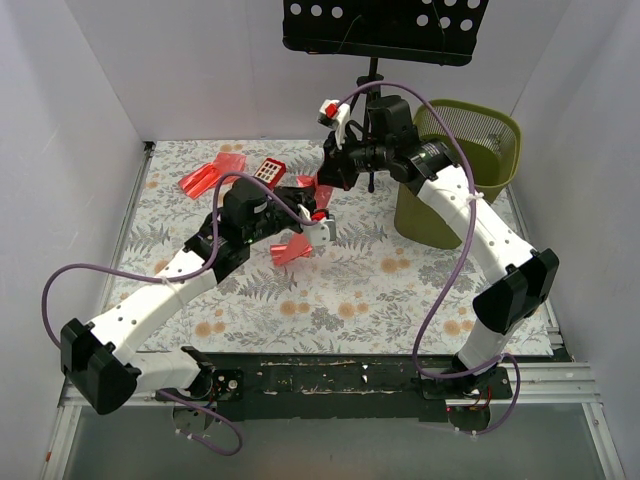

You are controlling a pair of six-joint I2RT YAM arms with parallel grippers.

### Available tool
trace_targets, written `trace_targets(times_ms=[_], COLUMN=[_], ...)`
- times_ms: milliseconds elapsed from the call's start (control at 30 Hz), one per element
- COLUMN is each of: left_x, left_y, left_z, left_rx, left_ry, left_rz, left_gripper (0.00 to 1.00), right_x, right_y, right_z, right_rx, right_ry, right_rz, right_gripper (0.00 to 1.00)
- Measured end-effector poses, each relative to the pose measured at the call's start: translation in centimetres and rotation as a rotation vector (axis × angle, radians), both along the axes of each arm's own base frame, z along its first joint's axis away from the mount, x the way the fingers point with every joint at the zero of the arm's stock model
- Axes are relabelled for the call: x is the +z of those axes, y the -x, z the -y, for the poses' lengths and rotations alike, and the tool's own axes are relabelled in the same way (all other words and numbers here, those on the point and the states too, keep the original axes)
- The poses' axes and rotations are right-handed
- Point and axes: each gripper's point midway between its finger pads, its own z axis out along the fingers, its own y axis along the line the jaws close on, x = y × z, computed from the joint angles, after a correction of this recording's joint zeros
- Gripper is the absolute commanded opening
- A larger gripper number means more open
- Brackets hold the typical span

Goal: Put the trash bags into the trash bin

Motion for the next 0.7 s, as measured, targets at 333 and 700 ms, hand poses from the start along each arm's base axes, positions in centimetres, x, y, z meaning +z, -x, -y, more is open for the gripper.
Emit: trace_targets(times_ms=[333, 700], left_x=[0.1, -1.5], left_y=[0.6, 1.1], left_z=[-0.1, 0.6], left_rx=[-0.017, -0.034], left_ry=[-0.044, -0.056], left_rz=[-0.016, -0.018], left_gripper=[0.0, 0.0], right_x=[-2.6, -0.6], right_y=[-0.4, -0.1], right_z=[0.4, 0.5], right_rx=[-0.05, -0.036], right_ry=[0.094, 0.001], right_rz=[0.02, -0.06], right_gripper=[0.01, 0.01])
